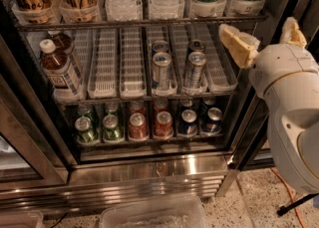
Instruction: Pick 7up can from top shelf of fridge
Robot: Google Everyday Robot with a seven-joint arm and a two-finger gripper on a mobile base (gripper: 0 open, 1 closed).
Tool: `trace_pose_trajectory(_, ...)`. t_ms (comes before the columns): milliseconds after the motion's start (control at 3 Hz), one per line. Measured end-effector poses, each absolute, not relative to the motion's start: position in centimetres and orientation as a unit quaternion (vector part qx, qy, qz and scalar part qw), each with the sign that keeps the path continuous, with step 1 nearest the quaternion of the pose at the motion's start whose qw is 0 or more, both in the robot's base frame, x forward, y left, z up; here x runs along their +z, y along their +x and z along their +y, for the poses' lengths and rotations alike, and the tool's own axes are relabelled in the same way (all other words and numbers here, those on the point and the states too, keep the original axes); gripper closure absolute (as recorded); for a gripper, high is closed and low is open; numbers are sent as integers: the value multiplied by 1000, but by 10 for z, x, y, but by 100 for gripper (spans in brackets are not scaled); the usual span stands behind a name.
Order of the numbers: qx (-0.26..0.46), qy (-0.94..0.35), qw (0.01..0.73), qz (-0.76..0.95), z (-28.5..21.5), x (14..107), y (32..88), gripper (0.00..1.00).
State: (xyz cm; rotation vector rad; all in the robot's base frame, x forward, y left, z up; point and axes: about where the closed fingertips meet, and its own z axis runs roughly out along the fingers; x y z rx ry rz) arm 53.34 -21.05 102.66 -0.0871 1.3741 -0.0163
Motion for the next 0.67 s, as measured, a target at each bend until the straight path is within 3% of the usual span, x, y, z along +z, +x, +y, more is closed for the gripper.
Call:
trace_pose_trajectory(333, -8, -40, 772, 634, -210, 1027, 533, 34)
trace_pose_trajectory(667, -8, -40, 772, 634, -210, 1027, 533, 27)
